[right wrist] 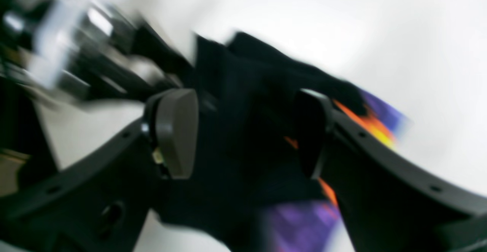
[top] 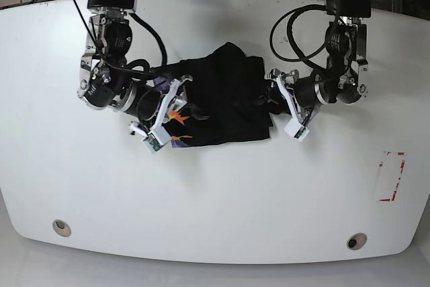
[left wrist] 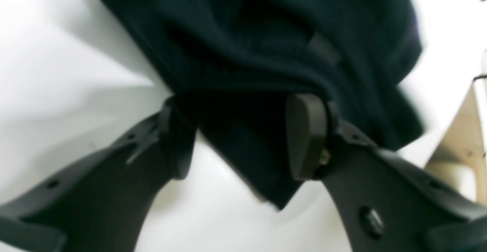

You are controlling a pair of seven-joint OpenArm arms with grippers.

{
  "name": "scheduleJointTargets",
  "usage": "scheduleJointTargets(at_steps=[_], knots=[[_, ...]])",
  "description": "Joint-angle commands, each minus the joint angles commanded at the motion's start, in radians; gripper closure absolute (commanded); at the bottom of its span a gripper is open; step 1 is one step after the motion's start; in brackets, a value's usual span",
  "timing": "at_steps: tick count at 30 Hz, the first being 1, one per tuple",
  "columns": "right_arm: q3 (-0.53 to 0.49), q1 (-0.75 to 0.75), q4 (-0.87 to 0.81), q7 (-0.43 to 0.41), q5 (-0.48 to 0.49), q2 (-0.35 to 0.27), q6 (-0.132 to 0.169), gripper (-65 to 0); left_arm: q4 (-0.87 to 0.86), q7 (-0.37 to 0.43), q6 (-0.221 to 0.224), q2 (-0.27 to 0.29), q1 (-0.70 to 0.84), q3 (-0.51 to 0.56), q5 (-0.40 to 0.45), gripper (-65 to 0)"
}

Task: Layout the t-shirt on the table in an organized manner, then fold the t-shirt properly
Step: 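Fold the held end with the right gripper toward the left gripper, then release with the left gripper and press the folded bundle with the right gripper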

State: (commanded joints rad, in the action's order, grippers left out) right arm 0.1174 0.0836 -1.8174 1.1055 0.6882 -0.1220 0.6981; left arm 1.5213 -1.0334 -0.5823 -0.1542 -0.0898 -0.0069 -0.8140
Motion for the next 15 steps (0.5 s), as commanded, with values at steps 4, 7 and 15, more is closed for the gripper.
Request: scheduleJointTargets(at_steps=[4,7,15], knots=[[0.000,0.005,0.002,0.000,-0.002,0.000,0.000,-38.8,0.041,-0.029,0.000,-0.038,0.000,-0.037,-0.058,-37.1],[-0.009,0.028,0.021,-0.003,-0.040,0.009,0.000,-39.2,0.058,-0.074,-0.002,-0.068,0.002,-0.120,-0.103,-37.1],[-0.107,0.121,0.130,-0.071,-0.161,0.057,0.000,-39.3,0.058,-0.110,-0.002,-0.245,0.005,-0.351,-0.190,-36.7]])
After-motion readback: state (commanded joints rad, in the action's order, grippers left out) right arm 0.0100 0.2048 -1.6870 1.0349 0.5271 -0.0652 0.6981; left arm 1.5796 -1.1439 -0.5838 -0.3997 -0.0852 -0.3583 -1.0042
